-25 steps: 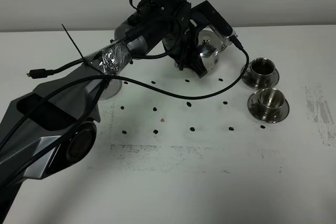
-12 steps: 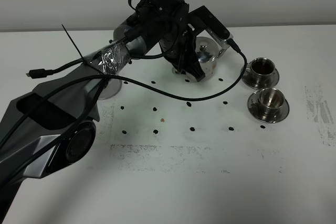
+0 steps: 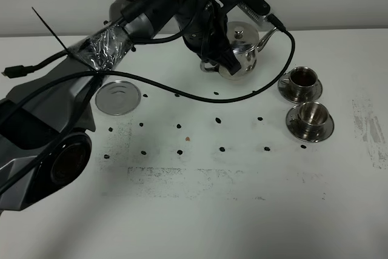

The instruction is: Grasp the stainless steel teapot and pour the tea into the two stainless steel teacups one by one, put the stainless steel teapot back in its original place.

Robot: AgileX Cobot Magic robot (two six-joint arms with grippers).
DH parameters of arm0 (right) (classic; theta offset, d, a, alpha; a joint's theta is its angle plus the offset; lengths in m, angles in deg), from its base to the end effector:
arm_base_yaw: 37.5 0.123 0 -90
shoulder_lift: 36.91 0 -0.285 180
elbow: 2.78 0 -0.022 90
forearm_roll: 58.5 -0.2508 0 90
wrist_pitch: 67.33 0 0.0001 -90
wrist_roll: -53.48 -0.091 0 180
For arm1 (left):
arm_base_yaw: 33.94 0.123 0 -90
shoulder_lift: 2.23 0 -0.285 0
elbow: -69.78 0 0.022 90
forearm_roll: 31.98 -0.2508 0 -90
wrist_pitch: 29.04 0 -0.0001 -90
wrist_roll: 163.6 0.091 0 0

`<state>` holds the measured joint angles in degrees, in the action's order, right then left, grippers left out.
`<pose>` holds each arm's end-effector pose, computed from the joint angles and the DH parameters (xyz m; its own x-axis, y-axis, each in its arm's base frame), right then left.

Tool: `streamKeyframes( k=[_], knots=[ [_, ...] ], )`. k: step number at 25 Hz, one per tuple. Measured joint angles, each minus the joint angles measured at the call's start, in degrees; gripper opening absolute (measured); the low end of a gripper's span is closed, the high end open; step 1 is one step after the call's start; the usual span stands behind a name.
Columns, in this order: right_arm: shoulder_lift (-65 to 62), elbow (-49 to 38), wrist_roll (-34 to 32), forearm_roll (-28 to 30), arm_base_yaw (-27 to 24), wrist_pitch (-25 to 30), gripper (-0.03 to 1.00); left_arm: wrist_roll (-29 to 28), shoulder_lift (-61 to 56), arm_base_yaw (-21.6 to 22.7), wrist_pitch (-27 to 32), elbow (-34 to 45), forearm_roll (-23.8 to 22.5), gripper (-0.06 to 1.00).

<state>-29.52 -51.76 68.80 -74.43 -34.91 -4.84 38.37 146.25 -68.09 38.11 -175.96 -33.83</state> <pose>-0.0091 0.0218 0.2754 -0.4284 -0.1513 -0.8908 -0.3199 0.9474 -0.0071 0.4439 -0.2978 0.2468 -0.4488 0.7703 -0.4531 0.7824 0.5836 0.2173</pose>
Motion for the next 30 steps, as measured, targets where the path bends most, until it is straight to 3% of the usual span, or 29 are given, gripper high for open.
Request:
streamKeyframes(
  k=[4, 7, 15, 19, 26, 30],
  knots=[
    [0.00, 0.00, 0.05, 0.00, 0.00, 0.00, 0.41, 0.00, -3.28, 0.00, -1.83, 1.61, 0.26, 0.16],
    [0.00, 0.00, 0.05, 0.00, 0.00, 0.00, 0.41, 0.79, -6.56, 0.00, -5.89, 7.01, 0.21, 0.16],
    [0.00, 0.00, 0.05, 0.00, 0.00, 0.00, 0.41, 3.45, -15.77, 0.00, -22.99, 34.55, 0.21, 0.16],
    [0.00, 0.00, -0.01, 0.00, 0.00, 0.00, 0.41, 10.17, -19.68, 0.00, -27.72, 43.24, 0.21, 0.16],
    [0.00, 0.00, -0.01, 0.00, 0.00, 0.00, 0.41, 29.27, -20.31, -0.57, -28.87, 45.31, 0.65, 0.16],
    [0.00, 0.00, 0.10, 0.00, 0.00, 0.00, 0.40, 31.64, -20.31, -1.90, -32.45, 45.31, 0.51, 0.16]
  ],
)
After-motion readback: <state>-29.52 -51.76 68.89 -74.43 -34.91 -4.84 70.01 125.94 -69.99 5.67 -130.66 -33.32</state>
